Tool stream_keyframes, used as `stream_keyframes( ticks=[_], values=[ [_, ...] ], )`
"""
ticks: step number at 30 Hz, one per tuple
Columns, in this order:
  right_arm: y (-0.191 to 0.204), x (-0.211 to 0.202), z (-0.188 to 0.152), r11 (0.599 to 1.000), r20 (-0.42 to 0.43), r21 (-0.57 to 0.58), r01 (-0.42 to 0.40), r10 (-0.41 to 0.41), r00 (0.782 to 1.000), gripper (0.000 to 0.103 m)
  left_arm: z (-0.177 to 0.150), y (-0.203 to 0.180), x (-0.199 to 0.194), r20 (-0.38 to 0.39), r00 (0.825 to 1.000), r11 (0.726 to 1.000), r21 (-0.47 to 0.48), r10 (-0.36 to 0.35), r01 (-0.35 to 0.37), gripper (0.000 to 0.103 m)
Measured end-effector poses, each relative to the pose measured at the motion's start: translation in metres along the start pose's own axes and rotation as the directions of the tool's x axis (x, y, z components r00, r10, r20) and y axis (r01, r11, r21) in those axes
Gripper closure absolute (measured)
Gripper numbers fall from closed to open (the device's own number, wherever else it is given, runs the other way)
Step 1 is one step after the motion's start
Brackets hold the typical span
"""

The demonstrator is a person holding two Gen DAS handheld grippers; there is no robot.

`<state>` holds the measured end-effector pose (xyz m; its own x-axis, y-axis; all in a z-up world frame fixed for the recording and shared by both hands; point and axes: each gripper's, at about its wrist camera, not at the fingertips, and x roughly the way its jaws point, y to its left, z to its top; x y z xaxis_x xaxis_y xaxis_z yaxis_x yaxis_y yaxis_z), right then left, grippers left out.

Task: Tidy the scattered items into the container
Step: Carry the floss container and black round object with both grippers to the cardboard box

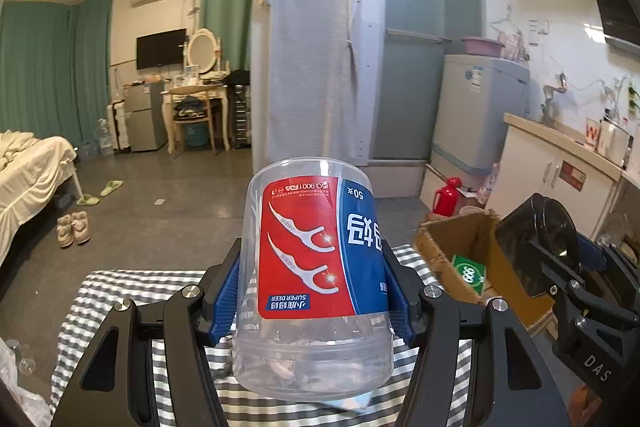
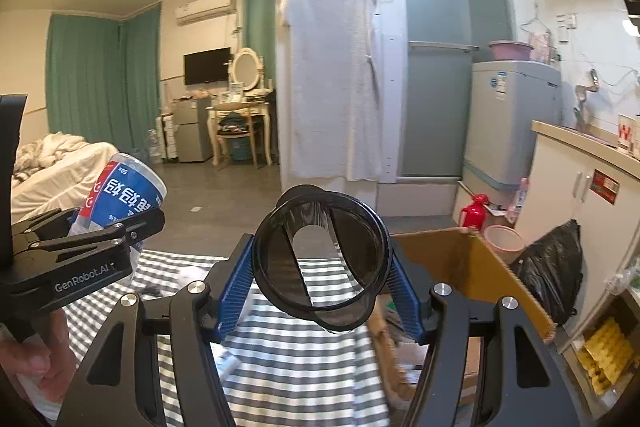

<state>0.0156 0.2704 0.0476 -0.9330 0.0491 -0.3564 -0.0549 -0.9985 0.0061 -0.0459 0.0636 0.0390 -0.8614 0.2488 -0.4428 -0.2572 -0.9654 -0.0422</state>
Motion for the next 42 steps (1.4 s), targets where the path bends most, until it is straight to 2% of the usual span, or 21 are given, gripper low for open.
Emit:
stream_keyframes(
  ticks=[12, 22, 34, 42],
  values=[
    [-0.051, -0.015, -0.001, 0.992, -0.015, 0.032, 0.119, -0.118, 0.993, 0.041, 0.011, -0.063, 0.013, -0.001, 0.995, 0.993, 0.070, -0.100, 0.100, 0.040],
    [-0.087, -0.023, 0.000, 0.979, -0.024, 0.061, 0.196, -0.195, 0.981, 0.041, 0.017, -0.108, 0.022, -0.018, 0.983, 0.977, 0.113, -0.182, 0.182, 0.040],
    [-0.117, -0.029, -0.004, 0.965, -0.036, 0.087, 0.246, -0.243, 0.969, 0.041, 0.024, -0.156, 0.026, -0.016, 0.969, 0.957, 0.158, -0.246, 0.245, 0.040],
    [-0.133, -0.026, -0.008, 0.960, -0.056, 0.096, 0.262, -0.258, 0.965, 0.041, 0.020, -0.176, 0.034, -0.047, 0.962, 0.947, 0.168, -0.269, 0.273, 0.040]
  ],
)
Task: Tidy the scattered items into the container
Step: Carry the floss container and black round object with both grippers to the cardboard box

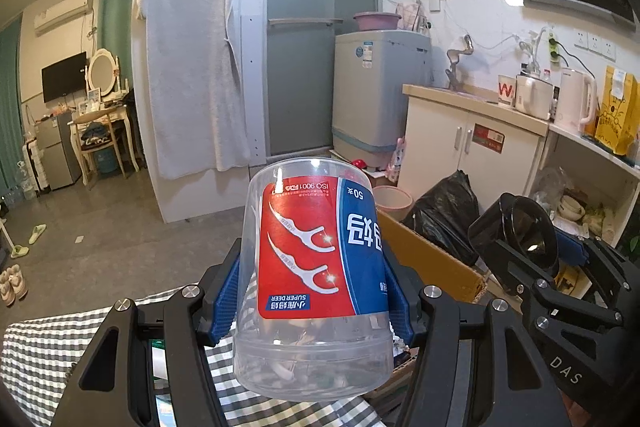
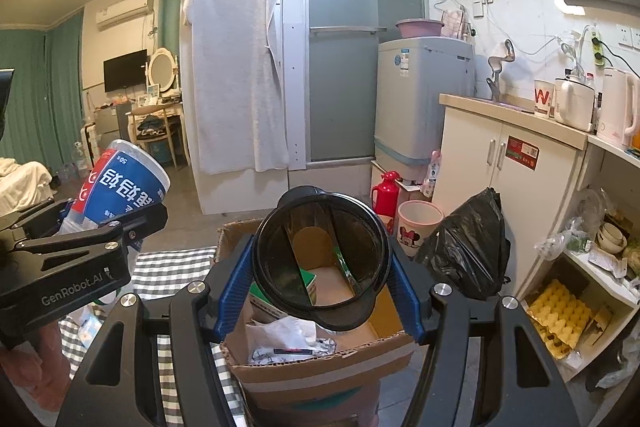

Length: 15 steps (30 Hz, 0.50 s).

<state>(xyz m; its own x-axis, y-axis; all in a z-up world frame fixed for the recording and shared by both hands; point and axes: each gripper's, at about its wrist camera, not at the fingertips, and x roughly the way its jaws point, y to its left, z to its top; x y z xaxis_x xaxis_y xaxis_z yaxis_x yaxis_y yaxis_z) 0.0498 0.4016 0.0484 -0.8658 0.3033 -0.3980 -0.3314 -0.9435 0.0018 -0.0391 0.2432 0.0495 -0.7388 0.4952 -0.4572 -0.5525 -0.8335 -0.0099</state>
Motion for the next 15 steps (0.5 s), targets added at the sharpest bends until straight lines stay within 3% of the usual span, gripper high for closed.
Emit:
stream_keyframes(
  ticks=[15],
  values=[
    [-0.013, 0.056, -0.012, 1.000, -0.115, -0.011, -0.005, 0.004, 0.993, 0.041, -0.001, -0.011, 0.047, -0.101, 0.994, 0.999, -0.009, -0.039, 0.038, 0.040]
  ],
)
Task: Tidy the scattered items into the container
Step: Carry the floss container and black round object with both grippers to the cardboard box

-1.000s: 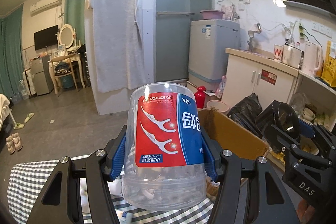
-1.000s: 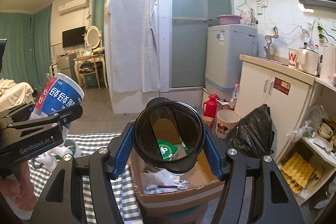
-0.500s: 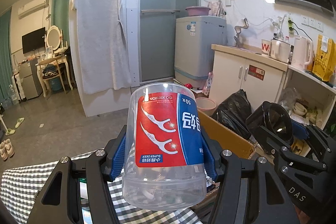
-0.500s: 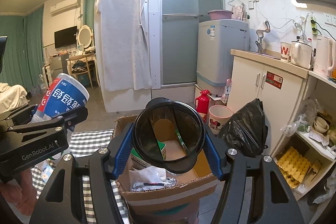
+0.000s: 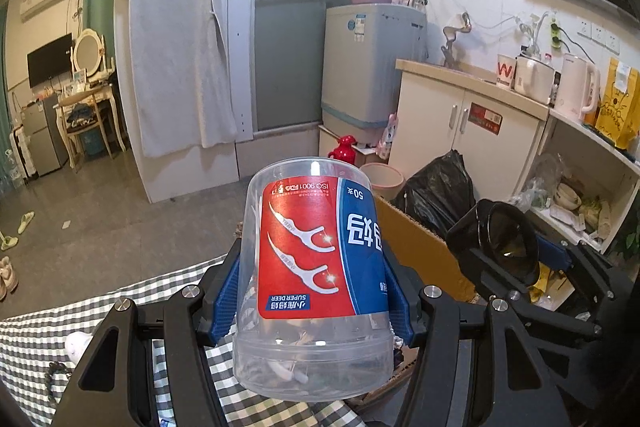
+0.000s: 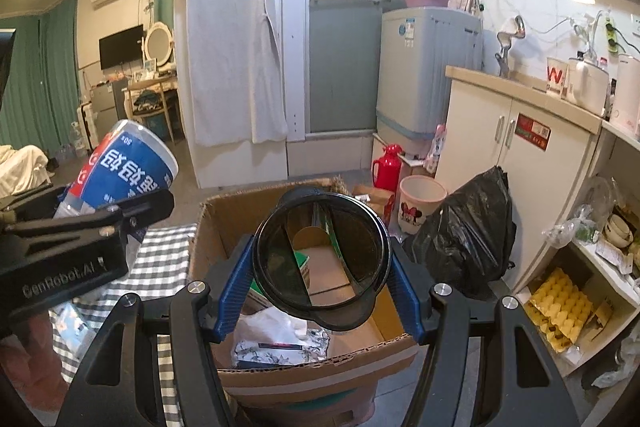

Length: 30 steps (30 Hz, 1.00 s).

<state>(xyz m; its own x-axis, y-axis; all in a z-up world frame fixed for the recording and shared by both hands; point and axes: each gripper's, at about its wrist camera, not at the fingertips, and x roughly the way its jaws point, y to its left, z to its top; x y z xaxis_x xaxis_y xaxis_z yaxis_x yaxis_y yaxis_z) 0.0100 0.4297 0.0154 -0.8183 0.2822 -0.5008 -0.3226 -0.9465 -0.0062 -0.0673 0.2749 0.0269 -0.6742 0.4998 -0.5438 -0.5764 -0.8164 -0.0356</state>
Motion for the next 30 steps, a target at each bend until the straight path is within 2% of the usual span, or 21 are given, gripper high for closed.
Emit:
stream_keyframes(
  ticks=[17, 23, 26, 30],
  values=[
    [-0.006, 0.071, -0.012, 1.000, -0.160, 0.004, -0.026, 0.026, 0.987, 0.041, 0.000, -0.004, 0.087, -0.157, 0.987, 1.000, -0.011, -0.023, 0.022, 0.040],
    [-0.008, 0.096, -0.023, 1.000, -0.228, -0.001, -0.019, 0.019, 0.974, 0.041, -0.004, 0.002, 0.119, -0.231, 0.971, 0.996, -0.070, -0.062, 0.047, 0.040],
    [-0.008, 0.105, -0.027, 1.000, -0.254, -0.005, -0.016, 0.014, 0.967, 0.041, -0.007, 0.004, 0.131, -0.253, 0.966, 0.996, -0.078, -0.051, 0.032, 0.040],
    [-0.008, 0.116, -0.030, 1.000, -0.288, -0.011, -0.010, 0.006, 0.958, 0.041, -0.014, 0.002, 0.152, -0.308, 0.949, 0.996, -0.080, -0.073, 0.051, 0.040]
  ],
)
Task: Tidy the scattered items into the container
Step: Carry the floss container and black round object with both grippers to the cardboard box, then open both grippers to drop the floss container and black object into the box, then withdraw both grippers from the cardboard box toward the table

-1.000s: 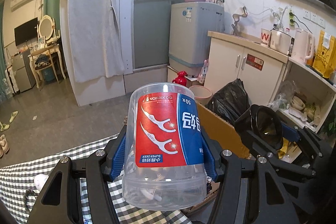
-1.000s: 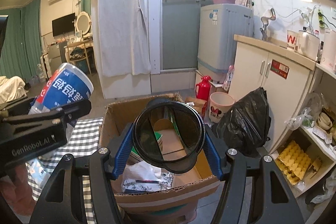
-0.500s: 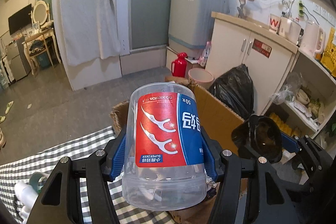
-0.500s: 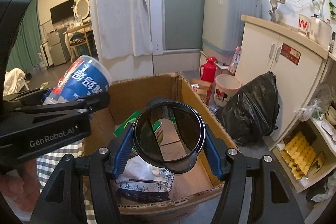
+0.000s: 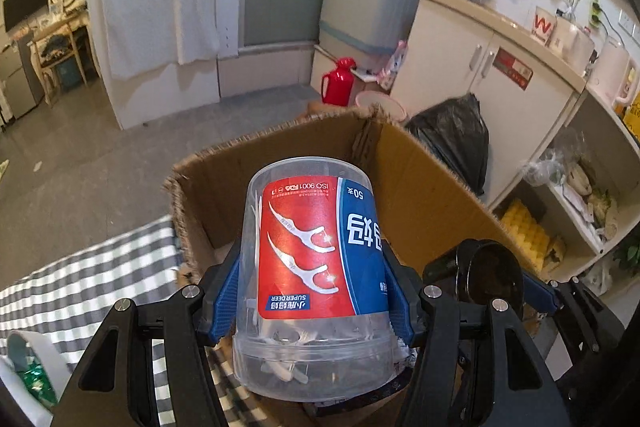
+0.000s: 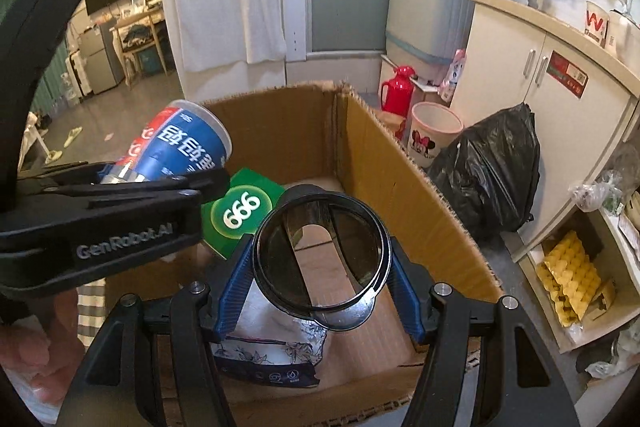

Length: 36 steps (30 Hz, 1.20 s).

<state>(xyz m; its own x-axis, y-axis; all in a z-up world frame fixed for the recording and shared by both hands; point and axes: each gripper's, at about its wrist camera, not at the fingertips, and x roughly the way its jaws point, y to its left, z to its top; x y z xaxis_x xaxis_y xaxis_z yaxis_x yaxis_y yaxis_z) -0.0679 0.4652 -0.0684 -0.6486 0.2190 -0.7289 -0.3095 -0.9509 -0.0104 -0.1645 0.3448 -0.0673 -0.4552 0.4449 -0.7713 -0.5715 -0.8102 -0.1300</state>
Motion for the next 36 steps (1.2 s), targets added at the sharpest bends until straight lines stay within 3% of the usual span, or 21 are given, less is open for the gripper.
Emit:
stream_keyframes(
  ticks=[5, 13, 15, 17, 25, 36],
  values=[
    [-0.001, 0.010, -0.002, 1.000, -0.029, -0.005, 0.002, -0.003, 1.000, 0.041, -0.002, 0.000, 0.021, -0.054, 0.998, 1.000, -0.006, 0.013, -0.013, 0.040],
    [0.003, 0.006, -0.003, 0.999, -0.008, -0.027, 0.018, -0.018, 1.000, 0.036, 0.000, -0.004, 0.023, -0.058, 0.998, 1.000, -0.005, 0.002, -0.002, 0.038],
    [0.006, -0.001, -0.002, 0.999, 0.014, -0.035, 0.028, -0.027, 1.000, 0.035, 0.003, -0.008, 0.018, -0.044, 0.999, 1.000, 0.006, 0.001, 0.000, 0.029],
    [0.008, -0.011, 0.001, 0.999, 0.046, -0.037, 0.028, -0.026, 0.999, 0.032, 0.005, -0.010, 0.011, -0.021, 1.000, 1.000, 0.014, 0.007, -0.007, 0.027],
    [0.018, -0.048, 0.009, 0.999, 0.151, -0.031, 0.028, -0.023, 0.988, 0.029, 0.016, -0.012, -0.026, 0.069, 0.998, 1.000, 0.021, 0.007, -0.009, 0.027],
    [0.030, -0.078, 0.021, 0.999, 0.228, -0.034, 0.030, -0.021, 0.973, 0.029, 0.025, 0.002, -0.073, 0.166, 0.986, 1.000, -0.004, 0.028, -0.028, 0.026]
  ],
)
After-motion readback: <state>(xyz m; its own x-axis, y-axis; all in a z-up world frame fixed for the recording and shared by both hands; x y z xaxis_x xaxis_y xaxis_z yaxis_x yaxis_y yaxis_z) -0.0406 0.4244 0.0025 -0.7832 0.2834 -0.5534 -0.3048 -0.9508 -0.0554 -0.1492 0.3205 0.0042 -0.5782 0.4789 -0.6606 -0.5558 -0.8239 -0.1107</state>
